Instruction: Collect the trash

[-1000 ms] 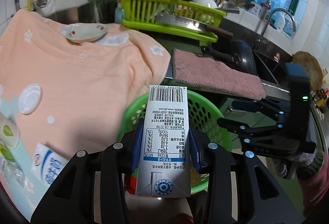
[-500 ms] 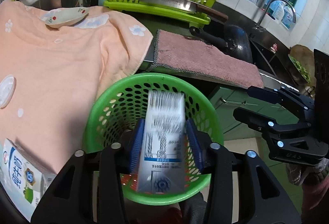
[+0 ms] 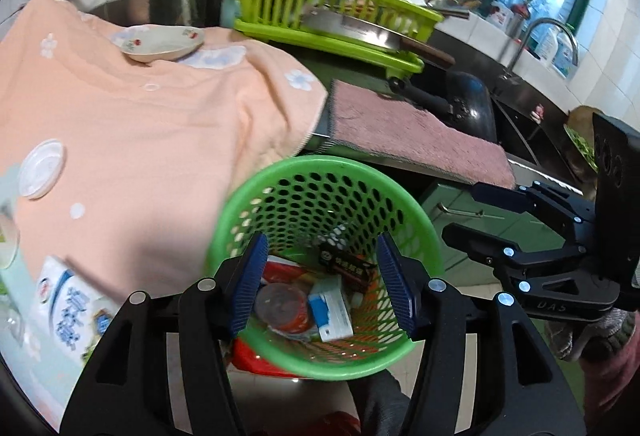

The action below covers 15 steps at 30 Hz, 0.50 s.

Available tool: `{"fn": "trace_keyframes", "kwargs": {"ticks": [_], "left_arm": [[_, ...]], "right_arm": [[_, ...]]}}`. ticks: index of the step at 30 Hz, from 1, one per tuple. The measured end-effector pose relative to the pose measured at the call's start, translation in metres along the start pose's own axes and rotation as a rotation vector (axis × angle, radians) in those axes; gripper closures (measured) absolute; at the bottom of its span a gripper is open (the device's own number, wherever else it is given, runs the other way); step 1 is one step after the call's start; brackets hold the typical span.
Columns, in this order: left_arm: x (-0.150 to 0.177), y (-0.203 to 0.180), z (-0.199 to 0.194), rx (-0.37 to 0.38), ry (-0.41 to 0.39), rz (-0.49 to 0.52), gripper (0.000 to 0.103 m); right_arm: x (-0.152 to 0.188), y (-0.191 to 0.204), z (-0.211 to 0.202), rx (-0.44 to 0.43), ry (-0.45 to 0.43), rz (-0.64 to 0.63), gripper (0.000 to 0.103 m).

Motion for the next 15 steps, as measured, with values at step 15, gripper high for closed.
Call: {"fn": "trace_keyframes", "kwargs": {"ticks": [15], "left_arm": [[0.027, 0.104, -0.066, -0.132, -0.075, -0.182, 0.046]], "right_arm": [[-0.023, 0.088, 0.02, -0.098, 0.014, -0.138, 0.036]]}}
Point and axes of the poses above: each gripper's, at about its wrist camera, not at the fingertips, and z roughly the way its jaws point, y to its left, x to its underside, the point moved 7 cm from there along z, roughly the way its jaws point, and after that the axes turned 10 degrees about y, right-handed, at the moved point
